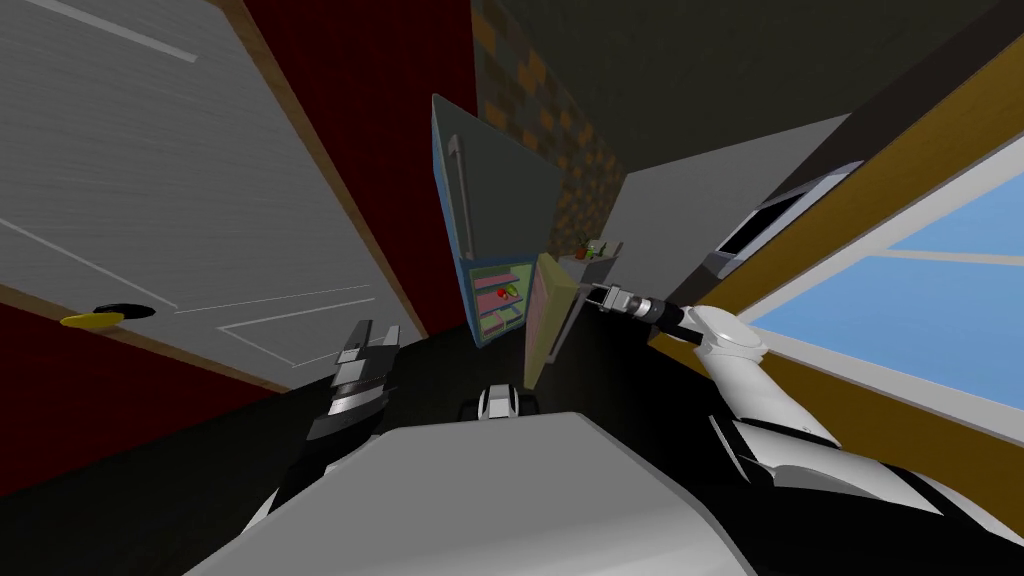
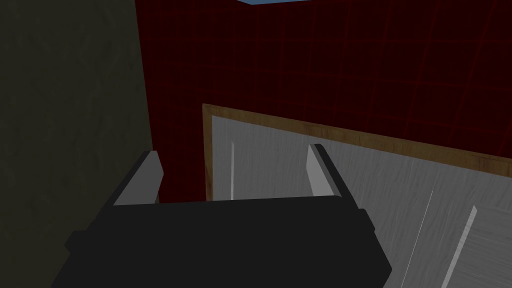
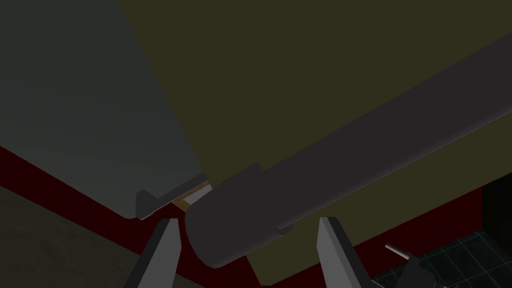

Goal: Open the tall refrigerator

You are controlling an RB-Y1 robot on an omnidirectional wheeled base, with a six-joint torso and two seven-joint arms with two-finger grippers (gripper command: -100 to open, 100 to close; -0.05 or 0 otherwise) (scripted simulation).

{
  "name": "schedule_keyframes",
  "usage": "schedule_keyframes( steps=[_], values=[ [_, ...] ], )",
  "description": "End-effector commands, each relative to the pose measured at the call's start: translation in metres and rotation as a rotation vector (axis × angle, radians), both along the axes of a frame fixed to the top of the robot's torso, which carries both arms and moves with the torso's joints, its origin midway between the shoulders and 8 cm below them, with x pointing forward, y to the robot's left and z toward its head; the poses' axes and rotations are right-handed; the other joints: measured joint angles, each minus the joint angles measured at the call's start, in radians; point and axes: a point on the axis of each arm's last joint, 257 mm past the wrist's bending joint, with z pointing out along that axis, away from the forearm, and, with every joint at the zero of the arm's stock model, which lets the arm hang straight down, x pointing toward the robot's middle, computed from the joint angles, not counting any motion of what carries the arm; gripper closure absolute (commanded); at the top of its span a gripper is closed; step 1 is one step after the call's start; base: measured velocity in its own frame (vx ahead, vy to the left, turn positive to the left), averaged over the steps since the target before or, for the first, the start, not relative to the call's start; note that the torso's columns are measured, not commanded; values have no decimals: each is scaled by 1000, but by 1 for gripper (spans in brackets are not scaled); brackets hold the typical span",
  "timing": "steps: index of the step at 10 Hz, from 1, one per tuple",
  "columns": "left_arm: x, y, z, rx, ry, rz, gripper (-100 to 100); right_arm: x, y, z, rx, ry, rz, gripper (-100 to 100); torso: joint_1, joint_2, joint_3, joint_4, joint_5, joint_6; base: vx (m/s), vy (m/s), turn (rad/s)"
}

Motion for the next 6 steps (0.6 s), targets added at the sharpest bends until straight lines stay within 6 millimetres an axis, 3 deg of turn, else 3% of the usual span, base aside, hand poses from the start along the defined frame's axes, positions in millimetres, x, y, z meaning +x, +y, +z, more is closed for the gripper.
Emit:
schedule_keyframes(
  steps=[1, 3, 5, 6],
  values=[
    [0, 0, 0, 0, 0, 0, 0, -1, -4, 2, -20, -8, 30, 100, 2, -1, 0, -2, -2, 1, -12, -99, 149],
    [0, 0, 0, 0, 0, 0, 0, 1, -21, -8, 8, 22, -4, 100, 0, -3, -2, -2, 0, -3, -18, -112, 74],
    [0, 0, 0, 0, 0, 0, 0, -3, -17, -1, -19, 2, 41, 100, 2, -3, -1, -4, -3, -1, -4, -69, 53],
    [0, 0, 0, 0, 0, 0, 0, -3, -24, -6, -5, 17, 27, 100, -2, -4, -3, -2, -1, -6, -28, -132, 146]
  ],
)
